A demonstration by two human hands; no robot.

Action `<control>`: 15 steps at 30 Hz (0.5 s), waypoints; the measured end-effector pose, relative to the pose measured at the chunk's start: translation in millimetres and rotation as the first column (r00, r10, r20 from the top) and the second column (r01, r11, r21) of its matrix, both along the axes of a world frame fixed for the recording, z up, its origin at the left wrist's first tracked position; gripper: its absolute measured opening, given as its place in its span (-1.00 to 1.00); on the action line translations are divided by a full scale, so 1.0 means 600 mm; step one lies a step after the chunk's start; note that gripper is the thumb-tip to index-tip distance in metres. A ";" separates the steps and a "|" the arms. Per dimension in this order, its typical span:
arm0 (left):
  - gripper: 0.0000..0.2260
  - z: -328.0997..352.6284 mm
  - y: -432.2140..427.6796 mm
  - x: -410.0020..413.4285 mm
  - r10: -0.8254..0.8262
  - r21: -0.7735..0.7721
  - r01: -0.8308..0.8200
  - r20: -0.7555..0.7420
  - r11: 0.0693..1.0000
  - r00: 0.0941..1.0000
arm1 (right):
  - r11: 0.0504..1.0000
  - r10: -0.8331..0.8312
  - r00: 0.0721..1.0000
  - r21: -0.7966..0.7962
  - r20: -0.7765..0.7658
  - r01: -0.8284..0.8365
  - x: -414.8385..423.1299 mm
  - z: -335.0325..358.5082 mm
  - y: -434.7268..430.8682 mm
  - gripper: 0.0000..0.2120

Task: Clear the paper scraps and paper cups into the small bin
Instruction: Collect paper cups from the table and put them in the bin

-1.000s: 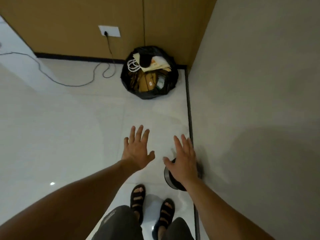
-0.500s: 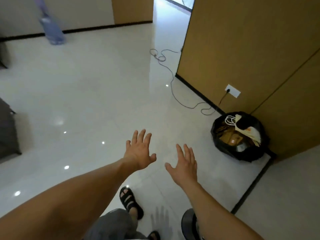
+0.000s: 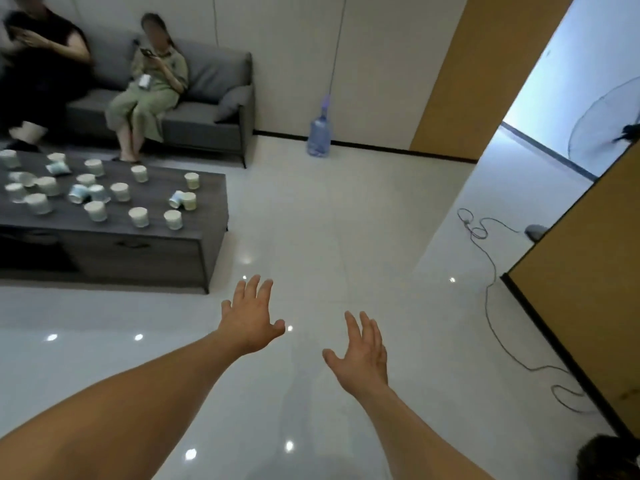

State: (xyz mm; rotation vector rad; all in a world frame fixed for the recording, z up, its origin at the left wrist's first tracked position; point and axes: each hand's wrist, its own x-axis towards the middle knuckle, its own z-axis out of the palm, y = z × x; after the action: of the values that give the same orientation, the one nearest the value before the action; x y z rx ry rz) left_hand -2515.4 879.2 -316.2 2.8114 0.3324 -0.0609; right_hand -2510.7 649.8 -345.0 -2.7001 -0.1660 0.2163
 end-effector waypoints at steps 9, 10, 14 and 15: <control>-0.20 0.034 0.323 0.028 0.295 -0.019 -0.295 -0.002 0.955 0.955 | 0.960 0.264 0.963 0.080 0.044 -0.267 0.100 0.028 0.361 -0.21; -0.20 0.032 0.344 0.038 0.318 -0.033 -0.318 -0.006 0.948 0.948 | 0.954 0.287 0.957 0.080 0.043 -0.289 0.115 0.029 0.384 -0.21; -0.20 0.028 0.403 0.092 0.369 -0.073 -0.368 -0.003 0.927 0.930 | 0.930 0.359 0.933 0.073 0.031 -0.360 0.191 0.020 0.458 -0.21; -0.20 0.026 0.417 0.109 0.381 -0.081 -0.379 0.008 0.922 0.925 | 0.924 0.373 0.927 0.073 0.033 -0.374 0.216 0.017 0.478 -0.21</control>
State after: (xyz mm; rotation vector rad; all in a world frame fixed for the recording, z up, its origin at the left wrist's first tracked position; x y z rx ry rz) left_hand -2449.7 1129.5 -300.4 2.6154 0.8442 0.0457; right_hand -2381.3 936.5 -334.7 -2.5702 -0.6842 0.2903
